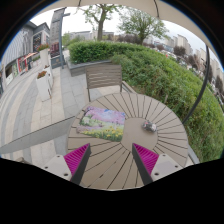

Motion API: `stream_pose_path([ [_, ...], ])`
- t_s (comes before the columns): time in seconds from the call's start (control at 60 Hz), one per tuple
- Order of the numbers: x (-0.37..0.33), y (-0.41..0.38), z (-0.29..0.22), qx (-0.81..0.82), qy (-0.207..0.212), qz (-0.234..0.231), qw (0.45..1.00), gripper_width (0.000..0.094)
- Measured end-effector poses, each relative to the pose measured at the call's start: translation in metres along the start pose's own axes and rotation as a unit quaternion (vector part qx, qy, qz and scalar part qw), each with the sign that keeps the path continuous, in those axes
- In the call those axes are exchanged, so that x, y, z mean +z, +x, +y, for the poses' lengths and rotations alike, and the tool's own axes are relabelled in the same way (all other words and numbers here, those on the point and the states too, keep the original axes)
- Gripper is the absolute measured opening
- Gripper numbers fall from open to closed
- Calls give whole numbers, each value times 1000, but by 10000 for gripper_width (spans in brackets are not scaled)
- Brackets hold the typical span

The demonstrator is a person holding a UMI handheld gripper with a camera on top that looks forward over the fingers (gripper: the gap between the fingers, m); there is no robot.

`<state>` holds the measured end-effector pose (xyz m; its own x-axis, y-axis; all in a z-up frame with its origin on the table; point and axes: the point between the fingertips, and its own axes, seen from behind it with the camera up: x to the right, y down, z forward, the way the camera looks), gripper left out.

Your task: Arrange mouse

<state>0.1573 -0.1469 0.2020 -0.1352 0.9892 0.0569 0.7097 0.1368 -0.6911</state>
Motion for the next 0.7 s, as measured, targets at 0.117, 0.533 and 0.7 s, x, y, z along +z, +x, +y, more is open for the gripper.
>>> stream_pose_path([
  [0.117,18,32,4,16,3,21,1000,855],
  [0.533,72,176,51,104,-2,123,987,852],
  [0.7,107,218,64,119,6,132,984,854],
])
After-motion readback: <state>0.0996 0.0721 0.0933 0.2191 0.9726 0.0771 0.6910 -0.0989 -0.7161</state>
